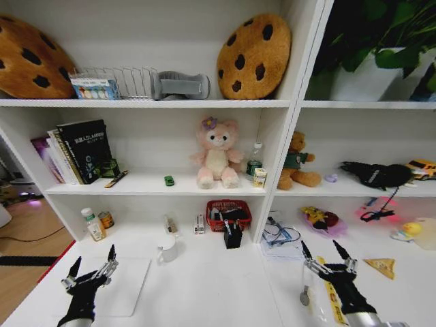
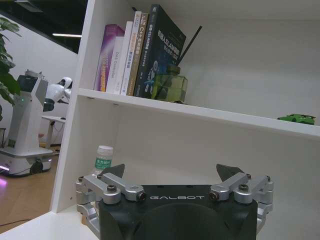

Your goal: Organize the objects on the table.

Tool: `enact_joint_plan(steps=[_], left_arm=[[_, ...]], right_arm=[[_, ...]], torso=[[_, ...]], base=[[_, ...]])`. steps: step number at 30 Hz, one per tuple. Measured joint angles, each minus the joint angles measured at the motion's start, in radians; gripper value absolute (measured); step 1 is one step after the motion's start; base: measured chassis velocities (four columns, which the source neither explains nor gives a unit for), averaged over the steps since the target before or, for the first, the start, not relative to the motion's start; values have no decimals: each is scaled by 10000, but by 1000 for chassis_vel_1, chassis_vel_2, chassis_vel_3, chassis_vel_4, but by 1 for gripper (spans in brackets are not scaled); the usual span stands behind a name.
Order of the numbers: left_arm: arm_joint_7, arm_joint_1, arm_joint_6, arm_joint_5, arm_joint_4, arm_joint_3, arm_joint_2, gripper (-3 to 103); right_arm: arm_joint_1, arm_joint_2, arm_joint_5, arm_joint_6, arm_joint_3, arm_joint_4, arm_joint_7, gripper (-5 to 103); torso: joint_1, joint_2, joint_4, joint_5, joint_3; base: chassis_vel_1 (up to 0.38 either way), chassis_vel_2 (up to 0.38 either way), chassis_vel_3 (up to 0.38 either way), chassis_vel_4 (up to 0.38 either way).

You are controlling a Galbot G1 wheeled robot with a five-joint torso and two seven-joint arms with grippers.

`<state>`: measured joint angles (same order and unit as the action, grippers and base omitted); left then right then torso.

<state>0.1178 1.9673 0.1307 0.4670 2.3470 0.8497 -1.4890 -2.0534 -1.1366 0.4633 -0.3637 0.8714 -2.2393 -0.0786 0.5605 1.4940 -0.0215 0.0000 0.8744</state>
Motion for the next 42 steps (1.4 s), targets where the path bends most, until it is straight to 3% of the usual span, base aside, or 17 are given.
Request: enact_joint_plan(steps=[22,42], left_arm=[[-1,6,22,0,22,2,-80,100],[-33,24,94,41,-76,88,-12,100]], right_arm=[[-7,-98,-54,-106,0,48,-3,100],[11,-106,-96,-118,25,58,3,100]], torso=[[0,0,1,-1,0],[0,-1,2,-1,0]], base=[[-9,-10,10,11],[-124,-124,118,115]])
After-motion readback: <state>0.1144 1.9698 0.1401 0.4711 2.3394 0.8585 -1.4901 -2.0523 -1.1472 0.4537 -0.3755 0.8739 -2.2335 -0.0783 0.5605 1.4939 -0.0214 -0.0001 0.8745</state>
